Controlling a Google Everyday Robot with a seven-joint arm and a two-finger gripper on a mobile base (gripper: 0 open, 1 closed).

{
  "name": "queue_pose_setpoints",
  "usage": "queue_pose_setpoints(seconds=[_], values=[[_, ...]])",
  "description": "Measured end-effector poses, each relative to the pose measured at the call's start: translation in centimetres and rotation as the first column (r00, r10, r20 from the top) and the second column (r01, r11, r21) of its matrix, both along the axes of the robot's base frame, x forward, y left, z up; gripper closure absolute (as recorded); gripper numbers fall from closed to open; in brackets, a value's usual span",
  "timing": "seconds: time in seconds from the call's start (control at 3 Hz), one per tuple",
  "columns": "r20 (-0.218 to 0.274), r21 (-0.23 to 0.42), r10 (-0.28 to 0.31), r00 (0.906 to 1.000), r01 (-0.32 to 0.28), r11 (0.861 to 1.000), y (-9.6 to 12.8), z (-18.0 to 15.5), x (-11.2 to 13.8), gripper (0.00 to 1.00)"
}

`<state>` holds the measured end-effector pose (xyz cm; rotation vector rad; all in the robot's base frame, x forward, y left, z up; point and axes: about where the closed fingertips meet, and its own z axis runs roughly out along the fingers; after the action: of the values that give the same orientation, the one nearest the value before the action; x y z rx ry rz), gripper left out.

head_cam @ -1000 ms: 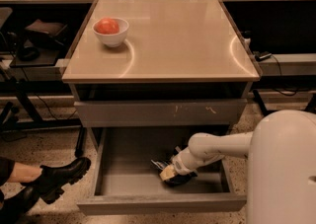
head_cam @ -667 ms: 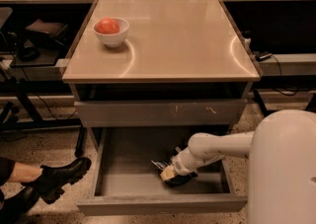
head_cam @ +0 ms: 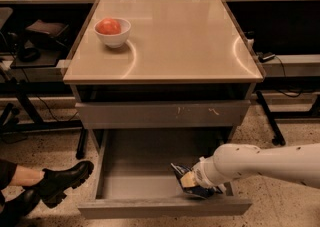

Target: Pick blue chip bag from middle drawer and place on counter

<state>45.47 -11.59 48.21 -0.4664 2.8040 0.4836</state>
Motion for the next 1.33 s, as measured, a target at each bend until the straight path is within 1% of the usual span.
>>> queue_pose_setpoints(seconds=[0.33, 0.67, 1.0, 1.33], values=[[0.001, 0.0, 0.001, 1.0, -0.001, 1.0, 0.0, 0.0, 0.0, 1.0], [0.031, -0.038, -0.017, 0.9994, 0.019, 0.999, -0.9, 3.7, 0.9, 1.0], [0.047, -0.122, -0.061, 0.997, 0.067, 0.99, -2.3, 9.4, 0.4, 1.0], [0.101, -0.183, -0.089, 0.9909, 0.107, 0.977, -2.0, 15.4, -0.9, 1.0]])
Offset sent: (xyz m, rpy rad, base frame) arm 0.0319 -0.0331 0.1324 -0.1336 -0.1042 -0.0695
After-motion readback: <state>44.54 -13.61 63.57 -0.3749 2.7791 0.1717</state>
